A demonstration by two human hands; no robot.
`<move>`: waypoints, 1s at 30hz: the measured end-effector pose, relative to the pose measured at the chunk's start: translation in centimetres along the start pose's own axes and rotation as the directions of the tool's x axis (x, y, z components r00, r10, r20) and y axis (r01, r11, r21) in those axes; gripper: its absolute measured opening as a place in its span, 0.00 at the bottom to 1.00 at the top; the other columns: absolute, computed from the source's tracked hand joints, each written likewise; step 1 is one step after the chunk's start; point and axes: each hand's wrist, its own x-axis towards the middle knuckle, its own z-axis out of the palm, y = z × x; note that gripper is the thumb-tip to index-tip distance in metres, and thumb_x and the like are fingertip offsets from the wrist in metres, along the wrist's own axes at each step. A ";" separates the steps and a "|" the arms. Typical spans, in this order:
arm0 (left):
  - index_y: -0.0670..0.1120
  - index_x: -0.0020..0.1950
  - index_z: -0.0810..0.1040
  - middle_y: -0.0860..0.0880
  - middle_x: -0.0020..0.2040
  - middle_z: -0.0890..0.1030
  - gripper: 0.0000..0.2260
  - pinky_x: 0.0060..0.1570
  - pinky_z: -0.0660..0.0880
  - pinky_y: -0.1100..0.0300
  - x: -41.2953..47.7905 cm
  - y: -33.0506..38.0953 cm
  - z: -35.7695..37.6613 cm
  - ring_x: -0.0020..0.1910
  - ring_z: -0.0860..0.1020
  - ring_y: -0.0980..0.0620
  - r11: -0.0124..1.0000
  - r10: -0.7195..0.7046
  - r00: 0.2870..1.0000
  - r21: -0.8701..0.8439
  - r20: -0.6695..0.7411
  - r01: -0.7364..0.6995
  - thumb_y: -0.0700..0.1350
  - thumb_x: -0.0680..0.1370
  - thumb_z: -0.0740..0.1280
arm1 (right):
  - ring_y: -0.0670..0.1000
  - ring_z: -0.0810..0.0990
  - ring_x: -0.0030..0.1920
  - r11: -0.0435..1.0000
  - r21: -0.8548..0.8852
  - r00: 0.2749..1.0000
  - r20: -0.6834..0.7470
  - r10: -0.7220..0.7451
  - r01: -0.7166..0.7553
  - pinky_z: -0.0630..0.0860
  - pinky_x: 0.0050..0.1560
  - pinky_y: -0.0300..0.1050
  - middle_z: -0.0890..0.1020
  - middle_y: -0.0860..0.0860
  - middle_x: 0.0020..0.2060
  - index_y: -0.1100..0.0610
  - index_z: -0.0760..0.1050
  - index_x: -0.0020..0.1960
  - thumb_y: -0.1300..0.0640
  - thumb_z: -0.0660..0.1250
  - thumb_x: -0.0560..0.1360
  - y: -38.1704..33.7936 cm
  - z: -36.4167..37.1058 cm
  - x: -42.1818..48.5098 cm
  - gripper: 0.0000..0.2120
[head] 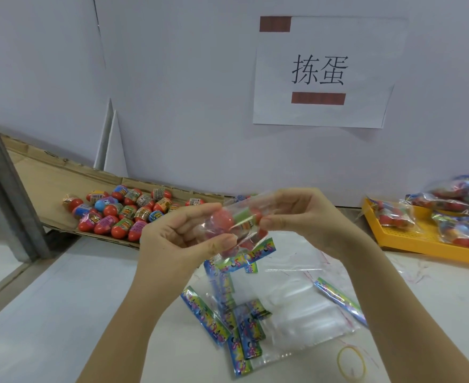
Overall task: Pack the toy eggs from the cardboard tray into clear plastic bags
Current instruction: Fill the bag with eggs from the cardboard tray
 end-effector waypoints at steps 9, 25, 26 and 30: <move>0.54 0.56 0.79 0.56 0.60 0.79 0.13 0.63 0.74 0.55 0.0 -1.1 -0.2 0.66 0.75 0.50 0.749 0.475 0.879 0.505 0.041 -0.429 0.47 0.72 0.74 | 0.58 0.83 0.31 0.905 0.117 0.888 -0.178 0.424 -0.409 0.80 0.32 0.49 0.85 0.56 0.40 0.57 0.78 0.58 0.37 0.62 0.75 -0.7 0.6 0.4 0.25; 0.54 0.58 0.81 0.52 0.50 0.85 0.21 0.50 0.78 0.58 0.4 -3.5 -0.2 0.50 0.82 0.53 0.961 -0.199 0.976 -0.179 0.092 0.212 0.43 0.65 0.69 | 0.56 0.85 0.38 0.955 0.218 0.979 0.016 0.201 -0.200 0.81 0.35 0.45 0.84 0.58 0.47 0.52 0.82 0.53 0.60 0.74 0.69 -0.5 3.4 0.5 0.13; 0.53 0.50 0.85 0.51 0.46 0.85 0.11 0.43 0.79 0.60 0.4 -3.3 0.2 0.44 0.83 0.53 0.958 -0.212 0.976 -0.186 0.054 0.218 0.49 0.69 0.72 | 0.55 0.85 0.40 0.961 0.161 0.975 0.021 0.222 -0.223 0.81 0.36 0.46 0.83 0.59 0.48 0.50 0.82 0.54 0.61 0.74 0.70 -0.4 3.8 0.5 0.14; 0.53 0.38 0.85 0.50 0.37 0.84 0.09 0.32 0.79 0.60 0.4 -3.2 0.7 0.34 0.82 0.54 0.969 -0.236 0.959 -0.113 -0.160 0.219 0.57 0.69 0.69 | 0.51 0.83 0.51 0.962 -0.099 0.966 -0.075 0.249 -0.255 0.82 0.48 0.54 0.83 0.52 0.51 0.43 0.80 0.54 0.52 0.74 0.72 0.0 5.1 0.8 0.12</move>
